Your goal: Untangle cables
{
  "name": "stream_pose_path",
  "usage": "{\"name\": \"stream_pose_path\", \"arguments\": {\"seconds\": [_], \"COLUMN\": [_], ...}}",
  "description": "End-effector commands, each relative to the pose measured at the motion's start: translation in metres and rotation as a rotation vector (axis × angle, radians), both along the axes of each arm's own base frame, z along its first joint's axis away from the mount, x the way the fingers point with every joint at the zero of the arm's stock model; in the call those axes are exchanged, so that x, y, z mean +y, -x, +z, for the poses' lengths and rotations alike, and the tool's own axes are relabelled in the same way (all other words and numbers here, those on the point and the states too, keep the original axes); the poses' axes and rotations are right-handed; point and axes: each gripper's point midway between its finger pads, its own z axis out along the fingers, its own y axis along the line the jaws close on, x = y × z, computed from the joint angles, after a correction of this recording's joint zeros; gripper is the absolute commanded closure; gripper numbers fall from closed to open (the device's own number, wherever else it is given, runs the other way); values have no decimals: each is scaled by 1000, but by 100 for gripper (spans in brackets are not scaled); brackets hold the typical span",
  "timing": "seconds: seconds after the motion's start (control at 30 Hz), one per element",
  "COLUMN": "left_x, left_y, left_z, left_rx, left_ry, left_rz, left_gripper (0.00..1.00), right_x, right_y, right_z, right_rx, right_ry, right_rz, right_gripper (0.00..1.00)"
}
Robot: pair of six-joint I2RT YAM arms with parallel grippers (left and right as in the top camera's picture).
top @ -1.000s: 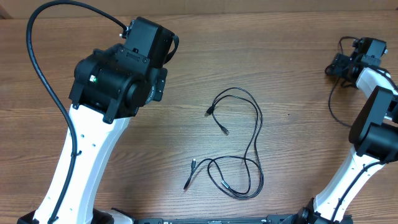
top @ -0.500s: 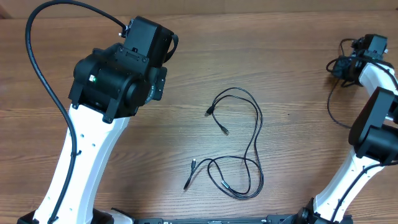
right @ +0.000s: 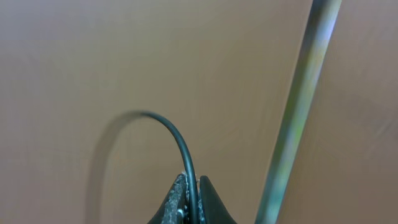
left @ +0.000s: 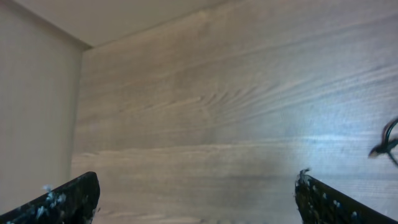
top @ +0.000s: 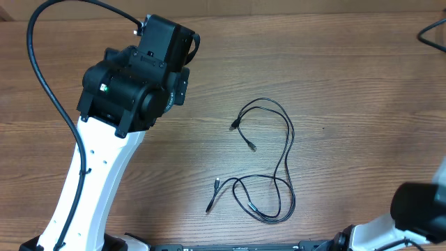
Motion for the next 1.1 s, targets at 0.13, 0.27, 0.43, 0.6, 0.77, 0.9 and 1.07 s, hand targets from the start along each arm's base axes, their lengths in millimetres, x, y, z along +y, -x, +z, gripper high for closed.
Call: {"name": "stream_pose_path", "arguments": {"seconds": [0.13,0.27,0.43,0.6,0.77,0.9,1.07], "left_x": [-2,-3,-3,-4,-4,-3,5], "left_y": [-15,-17,-18,-19,-19,-24,-34], "left_z": [14,16,16,18,18,22,25], "left_rx": [-42,-55,-56,-68,-66,-91,-118], "left_ry": [-86,-84,-84,-79,-80,-73,-37], "left_rz": [-95,-100,-100,-99,-99,-92,-66], "left_gripper": [0,0,0,0,0,0,0], "right_x": [-80,-128,-123,-94,-103,-142,-199], "right_y": [-3,-4,12,50,82,58,4], "right_z": [-28,-40,35,126,166,123,12], "right_rx": [-8,-93,-312,-456,-567,-487,-276], "right_ry": [5,-131,-41,164,246,194,23], "right_rz": [-44,-6,100,96,-45,-79,-111], "right_gripper": [96,96,96,96,96,96,96]}}
